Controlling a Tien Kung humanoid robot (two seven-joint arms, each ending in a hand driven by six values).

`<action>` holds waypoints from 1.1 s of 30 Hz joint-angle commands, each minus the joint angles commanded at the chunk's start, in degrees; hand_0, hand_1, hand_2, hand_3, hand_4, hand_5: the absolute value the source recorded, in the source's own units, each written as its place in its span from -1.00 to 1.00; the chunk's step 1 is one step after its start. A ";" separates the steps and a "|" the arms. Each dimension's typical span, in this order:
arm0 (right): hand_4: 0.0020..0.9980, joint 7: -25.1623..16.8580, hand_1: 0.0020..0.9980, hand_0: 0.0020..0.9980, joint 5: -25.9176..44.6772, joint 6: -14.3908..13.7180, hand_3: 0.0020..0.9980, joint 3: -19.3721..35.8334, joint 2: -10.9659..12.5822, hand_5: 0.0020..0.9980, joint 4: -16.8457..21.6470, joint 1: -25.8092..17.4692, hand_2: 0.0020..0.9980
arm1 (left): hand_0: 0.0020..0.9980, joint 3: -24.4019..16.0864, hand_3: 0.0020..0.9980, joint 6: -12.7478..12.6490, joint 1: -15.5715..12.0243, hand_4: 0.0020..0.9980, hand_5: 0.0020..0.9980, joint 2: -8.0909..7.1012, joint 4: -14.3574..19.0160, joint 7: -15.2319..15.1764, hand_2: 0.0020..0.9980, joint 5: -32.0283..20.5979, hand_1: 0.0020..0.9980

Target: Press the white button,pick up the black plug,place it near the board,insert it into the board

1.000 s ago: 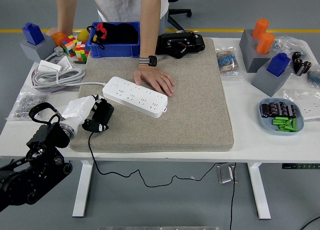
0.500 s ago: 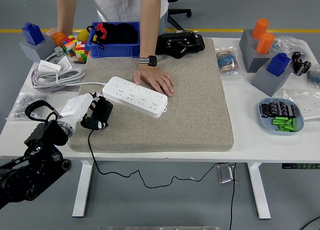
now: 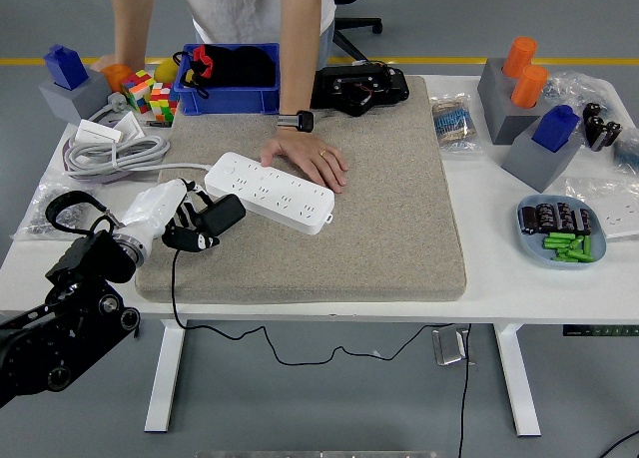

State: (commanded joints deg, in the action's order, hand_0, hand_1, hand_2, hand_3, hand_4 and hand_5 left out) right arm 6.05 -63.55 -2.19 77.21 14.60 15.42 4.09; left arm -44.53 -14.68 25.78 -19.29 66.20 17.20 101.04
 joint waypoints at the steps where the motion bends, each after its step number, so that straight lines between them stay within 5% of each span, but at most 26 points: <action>1: 0.31 -0.01 0.27 0.53 -0.01 -0.01 0.21 0.06 -0.02 -0.16 -0.01 0.02 0.28 | -0.47 0.02 0.07 0.06 0.07 -0.05 -0.90 -0.01 -0.06 0.01 -0.31 -0.08 -0.39; 19: 0.30 -0.04 0.27 0.53 0.08 -0.01 0.21 0.10 -0.08 -0.17 -0.03 -0.02 0.28 | -0.46 0.01 0.07 2.32 -0.05 -0.11 -1.00 -0.14 0.02 0.67 -0.34 -2.35 -0.40; 20: 0.30 -0.04 0.27 0.53 0.07 -0.01 0.21 0.08 -0.07 -0.17 -0.03 -0.01 0.28 | -0.29 -0.04 0.21 2.62 -0.06 0.35 -0.55 -0.14 0.06 0.78 -0.14 -2.24 0.01; 25: 0.30 -0.06 0.27 0.53 0.13 0.00 0.21 0.12 -0.10 -0.17 0.03 0.09 0.28 | -0.29 -0.12 0.21 4.48 -0.06 0.35 -0.55 -0.21 0.11 1.53 -0.14 -1.98 0.01; 26: 0.30 -0.05 0.27 0.52 0.12 0.00 0.21 0.14 -0.11 -0.17 0.02 0.09 0.27 | 0.46 -0.15 0.66 4.61 -0.08 0.85 0.26 -0.23 0.15 1.52 0.34 -1.82 0.56; 31: 0.30 -0.04 0.27 0.52 0.14 -0.01 0.21 0.26 -0.12 -0.17 -0.03 0.05 0.27 | 0.46 -0.33 0.66 4.85 -0.14 0.85 0.26 -0.37 0.62 1.36 0.34 -1.65 0.56; 32: 0.30 -0.03 0.27 0.52 0.15 0.00 0.21 0.21 -0.11 -0.17 -0.04 0.03 0.27 | 0.65 -0.42 0.88 4.88 -0.20 0.97 0.56 -0.39 0.76 1.32 0.70 -1.60 0.78; 33: 0.30 -0.03 0.27 0.52 0.16 0.00 0.21 0.16 -0.09 -0.17 -0.04 0.02 0.27 | 0.65 -0.50 0.88 4.91 -0.26 0.97 0.56 -0.42 0.89 1.29 0.70 -1.59 0.78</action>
State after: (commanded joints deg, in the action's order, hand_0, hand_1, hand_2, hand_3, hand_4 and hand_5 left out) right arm 6.03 -63.39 -2.18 77.37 14.51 15.39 4.11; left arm -45.04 -9.76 25.52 -19.71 67.10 18.48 99.45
